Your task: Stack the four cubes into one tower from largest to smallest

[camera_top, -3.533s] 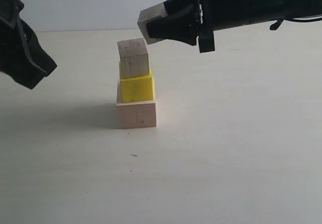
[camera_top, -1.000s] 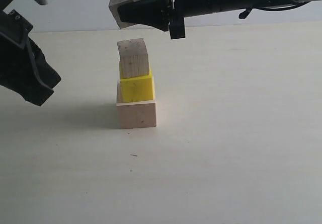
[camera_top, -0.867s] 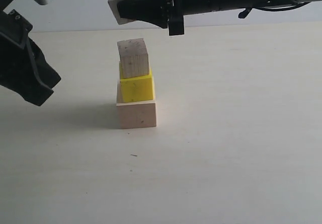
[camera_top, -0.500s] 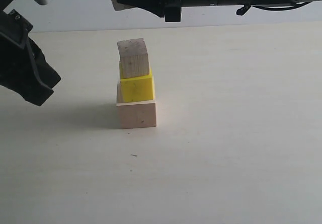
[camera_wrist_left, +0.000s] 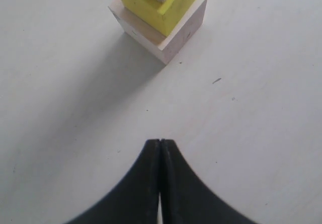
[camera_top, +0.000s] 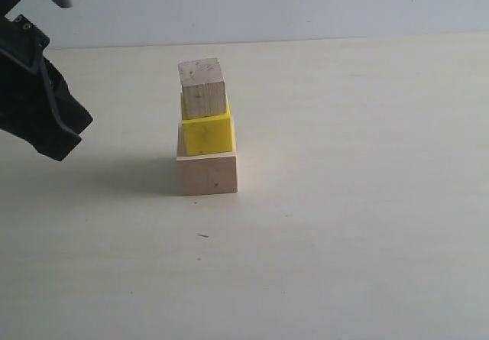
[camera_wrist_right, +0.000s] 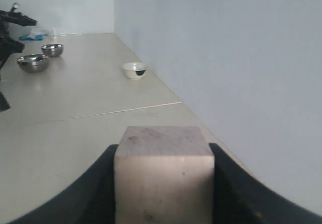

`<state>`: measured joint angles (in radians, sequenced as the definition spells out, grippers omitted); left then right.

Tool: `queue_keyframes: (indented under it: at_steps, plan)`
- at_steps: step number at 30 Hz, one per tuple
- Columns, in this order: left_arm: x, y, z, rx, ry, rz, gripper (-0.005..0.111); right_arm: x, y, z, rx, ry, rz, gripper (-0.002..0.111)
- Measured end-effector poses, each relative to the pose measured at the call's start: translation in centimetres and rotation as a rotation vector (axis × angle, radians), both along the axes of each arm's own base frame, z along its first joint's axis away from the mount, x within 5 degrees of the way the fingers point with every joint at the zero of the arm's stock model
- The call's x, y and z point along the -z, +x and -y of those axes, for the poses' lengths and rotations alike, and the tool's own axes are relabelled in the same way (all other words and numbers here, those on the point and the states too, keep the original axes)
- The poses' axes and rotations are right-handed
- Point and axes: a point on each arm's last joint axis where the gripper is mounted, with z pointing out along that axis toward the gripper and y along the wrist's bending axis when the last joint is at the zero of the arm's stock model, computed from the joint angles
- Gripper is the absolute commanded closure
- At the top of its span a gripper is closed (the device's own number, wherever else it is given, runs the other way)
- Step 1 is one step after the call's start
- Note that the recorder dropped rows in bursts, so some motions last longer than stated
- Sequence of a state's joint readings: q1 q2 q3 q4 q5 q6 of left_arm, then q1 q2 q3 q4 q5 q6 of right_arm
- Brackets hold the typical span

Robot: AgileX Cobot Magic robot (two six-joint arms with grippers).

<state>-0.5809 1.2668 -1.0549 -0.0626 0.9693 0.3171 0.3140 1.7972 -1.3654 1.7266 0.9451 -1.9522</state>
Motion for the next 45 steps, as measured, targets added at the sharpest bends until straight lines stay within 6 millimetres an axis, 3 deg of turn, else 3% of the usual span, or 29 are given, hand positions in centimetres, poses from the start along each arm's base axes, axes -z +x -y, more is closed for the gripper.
queue_keyframes:
  at_steps: [7,14,16,19,26,31,36,45]
  plan:
    - [0.0,0.0,0.0,0.0,-0.001,0.001,0.107,-1.2,-0.7,1.1,0.092,-0.131,-0.047,0.108]
    - [0.0,0.0,0.0,0.0,-0.001,0.002,0.107,-0.4,0.1,3.0,0.301,-0.38,-0.096,0.108]
    - [0.0,0.0,0.0,0.0,-0.001,0.002,0.107,-2.3,0.4,4.8,0.55,-0.358,-0.121,0.108]
    - [0.0,0.0,0.0,0.0,-0.001,0.002,0.107,-4.4,0.5,6.6,0.782,-0.237,-0.149,0.108]
    - [0.0,0.0,0.0,0.0,-0.001,0.002,0.107,-4.3,0.5,7.4,0.898,-0.242,-0.141,0.108]
    - [0.0,0.0,0.0,0.0,-0.001,0.002,0.107,-4.6,0.4,6.6,0.891,-0.179,-0.111,0.108]
    - [0.0,0.0,0.0,0.0,-0.001,0.002,0.107,-5.1,-1.0,2.8,0.79,-0.146,-0.06,0.108]
    - [0.0,0.0,0.0,0.0,-0.001,0.002,0.107,-4.0,-1.6,2.0,0.719,-0.078,0.074,0.108]
